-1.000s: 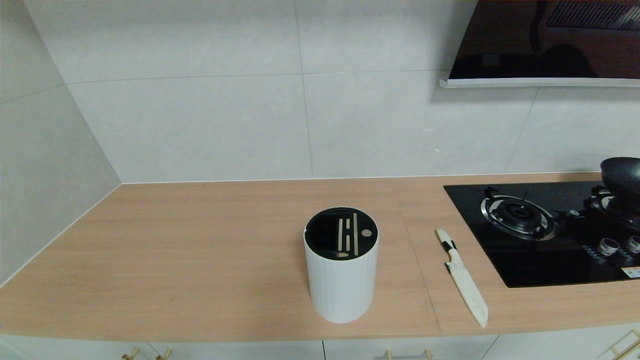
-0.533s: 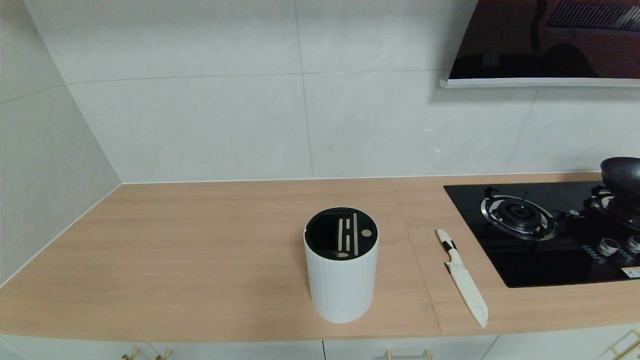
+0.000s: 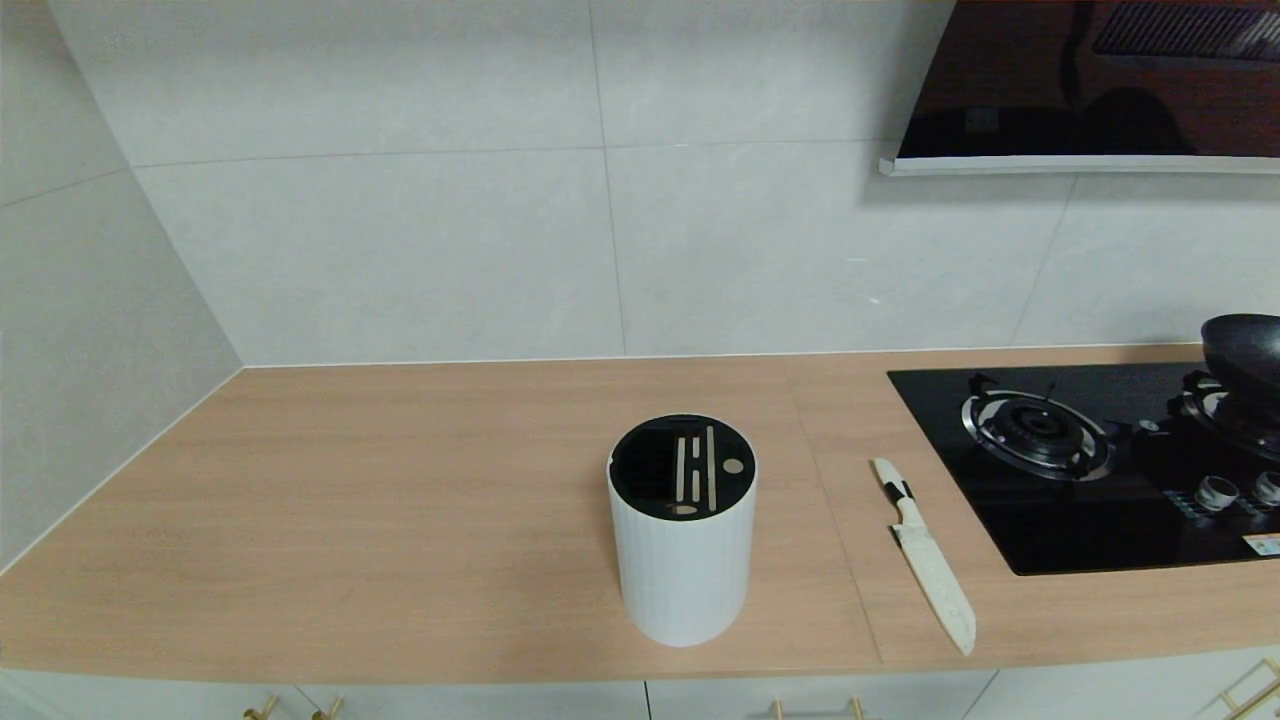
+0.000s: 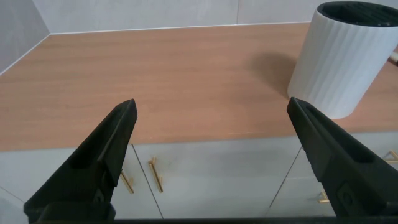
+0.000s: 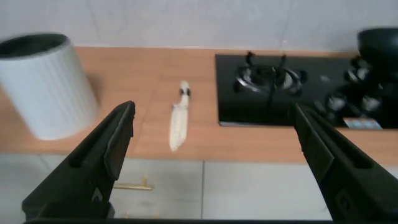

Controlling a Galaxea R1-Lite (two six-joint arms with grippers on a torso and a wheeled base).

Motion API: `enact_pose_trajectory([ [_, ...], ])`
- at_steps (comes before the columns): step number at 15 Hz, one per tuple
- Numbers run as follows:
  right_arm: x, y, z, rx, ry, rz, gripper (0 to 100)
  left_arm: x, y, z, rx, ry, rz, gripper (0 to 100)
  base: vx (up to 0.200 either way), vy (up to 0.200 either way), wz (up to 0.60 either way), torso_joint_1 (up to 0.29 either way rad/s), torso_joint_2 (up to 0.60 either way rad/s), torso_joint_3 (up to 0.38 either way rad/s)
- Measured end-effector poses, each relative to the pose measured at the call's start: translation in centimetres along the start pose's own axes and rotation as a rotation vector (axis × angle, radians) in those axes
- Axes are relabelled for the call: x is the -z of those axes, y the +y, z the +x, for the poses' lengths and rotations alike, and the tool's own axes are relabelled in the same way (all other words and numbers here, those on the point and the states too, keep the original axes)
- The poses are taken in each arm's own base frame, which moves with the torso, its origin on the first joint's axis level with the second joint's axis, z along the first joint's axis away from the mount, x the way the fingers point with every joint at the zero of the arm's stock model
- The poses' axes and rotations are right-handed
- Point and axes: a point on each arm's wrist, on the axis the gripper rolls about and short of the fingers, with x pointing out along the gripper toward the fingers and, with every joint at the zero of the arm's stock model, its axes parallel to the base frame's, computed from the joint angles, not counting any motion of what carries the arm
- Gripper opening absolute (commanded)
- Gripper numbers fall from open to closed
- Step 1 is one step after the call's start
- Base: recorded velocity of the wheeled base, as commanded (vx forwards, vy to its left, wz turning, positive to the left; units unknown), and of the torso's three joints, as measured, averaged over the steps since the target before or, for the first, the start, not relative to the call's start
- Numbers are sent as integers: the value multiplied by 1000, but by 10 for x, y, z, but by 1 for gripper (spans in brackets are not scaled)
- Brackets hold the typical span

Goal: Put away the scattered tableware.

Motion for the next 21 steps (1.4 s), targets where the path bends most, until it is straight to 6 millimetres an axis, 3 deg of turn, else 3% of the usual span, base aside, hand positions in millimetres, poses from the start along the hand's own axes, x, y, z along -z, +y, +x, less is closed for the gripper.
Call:
enact_pose_trajectory([
  [5, -38, -1, 35, -77, 167, 14, 100, 0, 0, 0, 0, 0, 0, 100, 0, 0, 0, 0, 0, 0],
  [9, -58, 1, 89, -159, 316, 16, 100, 0, 0, 0, 1, 0, 0, 100, 0, 0, 0, 0, 0, 0],
  [17, -48, 23, 218, -227, 452, 2, 100, 0, 0, 0, 0, 0, 0, 100, 0, 0, 0, 0, 0, 0],
  [21, -33, 30, 255, -231, 508, -6, 100, 0, 0, 0, 1, 0, 0, 100, 0, 0, 0, 0, 0, 0],
])
